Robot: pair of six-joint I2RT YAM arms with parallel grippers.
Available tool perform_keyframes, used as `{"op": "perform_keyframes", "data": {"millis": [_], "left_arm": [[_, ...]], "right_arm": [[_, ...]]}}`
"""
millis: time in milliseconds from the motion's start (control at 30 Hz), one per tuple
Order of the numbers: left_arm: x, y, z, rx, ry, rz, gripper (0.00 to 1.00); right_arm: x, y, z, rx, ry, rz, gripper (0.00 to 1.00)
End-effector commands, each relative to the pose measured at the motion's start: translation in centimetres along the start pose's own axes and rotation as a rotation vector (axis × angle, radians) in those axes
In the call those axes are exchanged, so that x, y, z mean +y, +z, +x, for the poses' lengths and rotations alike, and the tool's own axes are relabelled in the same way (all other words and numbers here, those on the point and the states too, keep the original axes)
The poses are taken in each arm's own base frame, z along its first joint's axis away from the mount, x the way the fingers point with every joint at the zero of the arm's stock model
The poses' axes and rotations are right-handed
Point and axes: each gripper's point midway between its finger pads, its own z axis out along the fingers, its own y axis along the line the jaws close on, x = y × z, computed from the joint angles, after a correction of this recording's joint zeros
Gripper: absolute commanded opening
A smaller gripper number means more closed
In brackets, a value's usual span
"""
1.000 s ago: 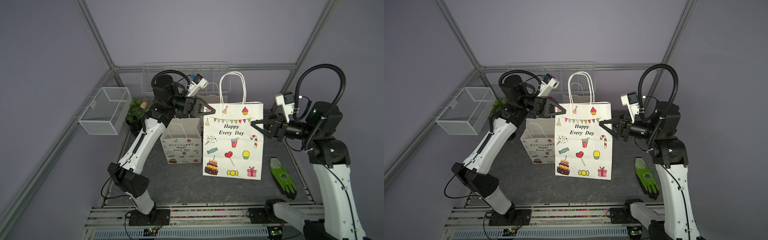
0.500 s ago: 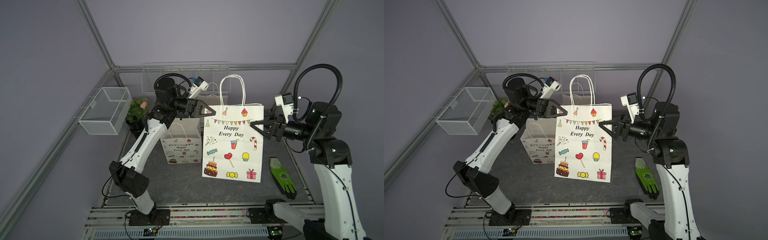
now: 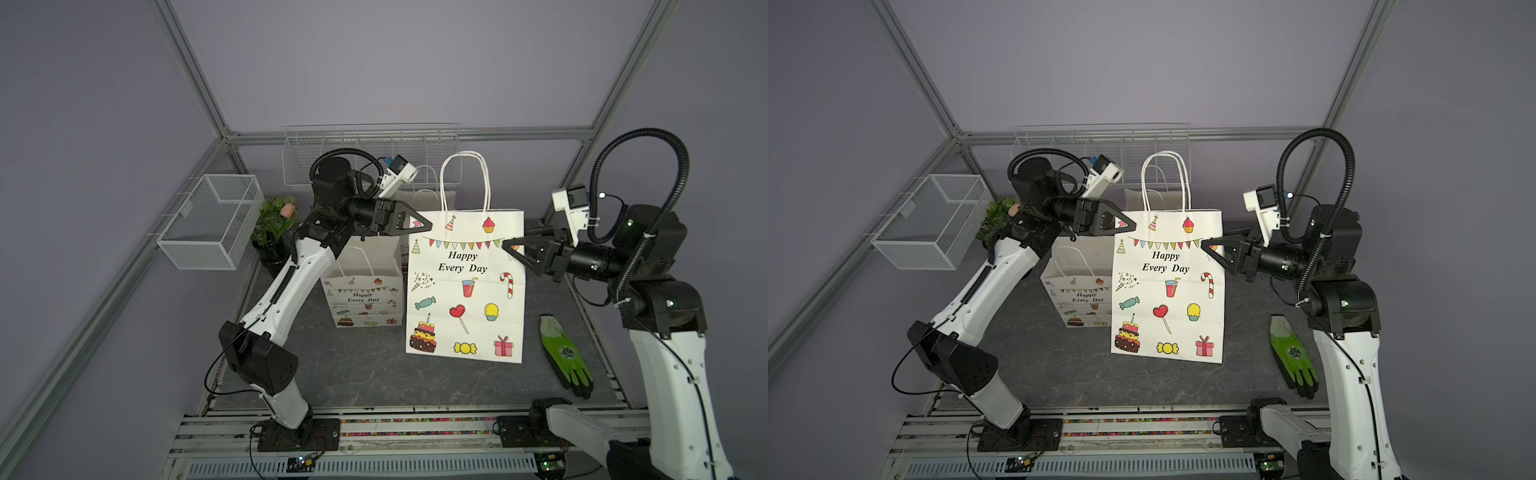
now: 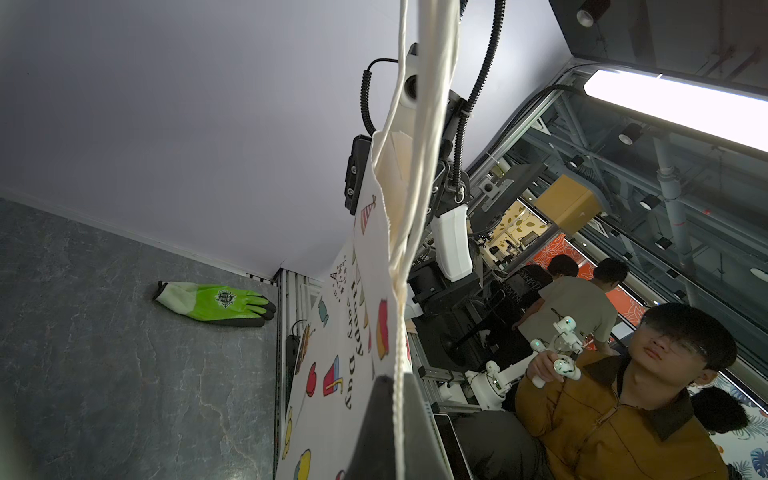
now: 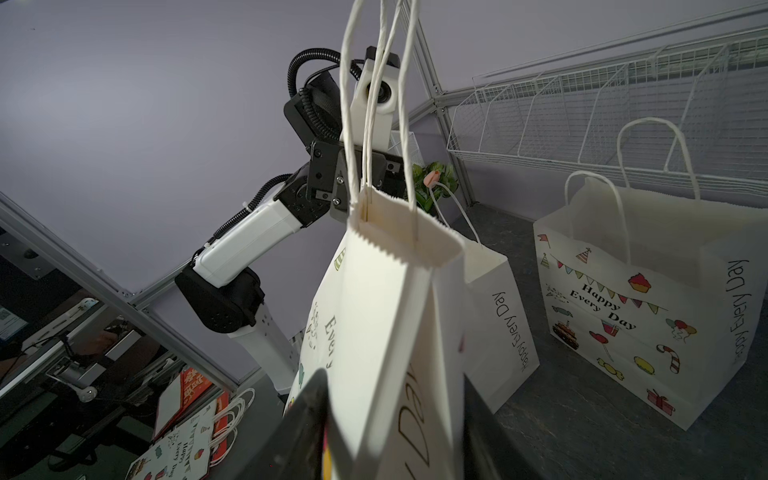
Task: Put away the paper bag
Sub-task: Press the paper bag.
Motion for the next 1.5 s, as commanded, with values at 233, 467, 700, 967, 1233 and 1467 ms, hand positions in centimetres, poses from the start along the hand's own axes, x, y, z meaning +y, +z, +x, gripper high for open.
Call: {"op": "perform_keyframes", "data": {"millis": [233,467,700,967,1233,1467], "left_arm": [[0.0,0.1,-0.3,-0.023,-0.011,-0.021,0.00],[0.4,0.1,0.0,-0.030,-0.017,-0.037,0.00],[0.6,0.0,0.2,-0.045,-0.010,-0.088,0.28],[-0.7,-0.3,0.5,-0.084,0.052,-0.226,1.00],[-2.2,-0.7,2.5,-0.201,0.141,-0.464,1.00],[-5.1,1.0,3.5,-0.299,0.189,-0.414,1.00]], "right_arm": [[0.7,0.2,0.0,0.010,-0.005,-0.032,0.28],[0.1,0.3,0.0,0.012,-0.001,-0.010,0.14],[-0.8,0.4,-0.1,0.007,0.004,0.032,0.07],[-0.3,0.0,-1.3,-0.040,-0.022,0.032,0.07],[1.2,-1.2,-3.8,-0.100,-0.042,-0.076,0.07],[2.6,-1.7,-5.5,-0.088,-0.063,-0.189,0.07]]}}
